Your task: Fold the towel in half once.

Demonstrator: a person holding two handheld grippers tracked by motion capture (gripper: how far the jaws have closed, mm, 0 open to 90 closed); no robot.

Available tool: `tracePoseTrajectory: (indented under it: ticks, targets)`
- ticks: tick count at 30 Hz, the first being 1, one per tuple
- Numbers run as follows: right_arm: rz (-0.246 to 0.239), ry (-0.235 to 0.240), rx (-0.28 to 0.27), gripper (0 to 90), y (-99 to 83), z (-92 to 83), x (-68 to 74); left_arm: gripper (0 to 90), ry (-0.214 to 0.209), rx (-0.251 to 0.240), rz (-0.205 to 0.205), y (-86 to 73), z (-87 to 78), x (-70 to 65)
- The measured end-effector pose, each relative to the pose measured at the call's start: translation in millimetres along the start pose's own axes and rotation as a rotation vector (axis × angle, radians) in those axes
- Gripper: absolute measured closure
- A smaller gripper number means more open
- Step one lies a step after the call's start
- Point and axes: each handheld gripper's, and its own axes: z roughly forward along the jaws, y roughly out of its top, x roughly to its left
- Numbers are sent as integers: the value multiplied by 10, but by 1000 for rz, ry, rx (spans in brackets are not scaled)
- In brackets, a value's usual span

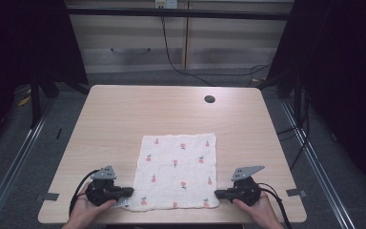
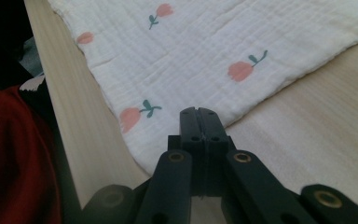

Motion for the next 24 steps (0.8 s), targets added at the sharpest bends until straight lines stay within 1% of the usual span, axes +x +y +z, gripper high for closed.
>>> tracePoseTrajectory:
  ticks: [2,5,6,7,8,9,11,12,14,15,16,17,18,21,22,23,24]
  targets:
    - [-4,0,5,900,-9,-8,11,889,-8,2,6,-29,-16,-38]
    - [-15,8,11,900,-34,-23,68,885,-10,6,-2,-65,-40,-82]
    - [-20,8,13,900,-41,-23,92,874,-12,2,1,-75,-47,-82]
    - [-24,16,14,899,-45,-24,104,851,-20,-1,-11,-82,-53,-81]
    - [-31,19,15,895,-45,-28,109,828,-11,-4,-16,-80,-61,-68]
    - [-30,17,11,884,-40,-31,111,813,2,-8,-19,-70,-68,-46]
    - [-16,16,-13,839,-10,-46,74,763,-2,-37,-40,-21,-82,4]
    - [-11,5,-28,810,24,-60,36,751,0,-42,-40,4,-86,16]
    - [-6,-6,-50,796,87,-82,-28,710,10,-59,-45,78,-78,56]
    - [4,-15,-62,780,128,-93,-67,708,11,-64,-51,118,-65,85]
    - [8,-22,-74,772,173,-94,-119,702,25,-70,-51,159,-49,114]
    - [5,-32,-82,765,226,-92,-174,697,29,-77,-58,204,-29,153]
    - [10,-44,-92,753,283,-86,-233,694,26,-83,-67,247,-8,200]
    - [24,-84,-114,735,453,-56,-426,696,46,-91,-77,350,58,310]
    - [37,-94,-129,730,523,-32,-537,695,47,-98,-81,372,76,340]
    - [41,-103,-133,724,577,-9,-619,694,48,-102,-92,391,94,378]
    - [51,-123,-134,719,642,20,-713,693,52,-98,-92,402,99,396]
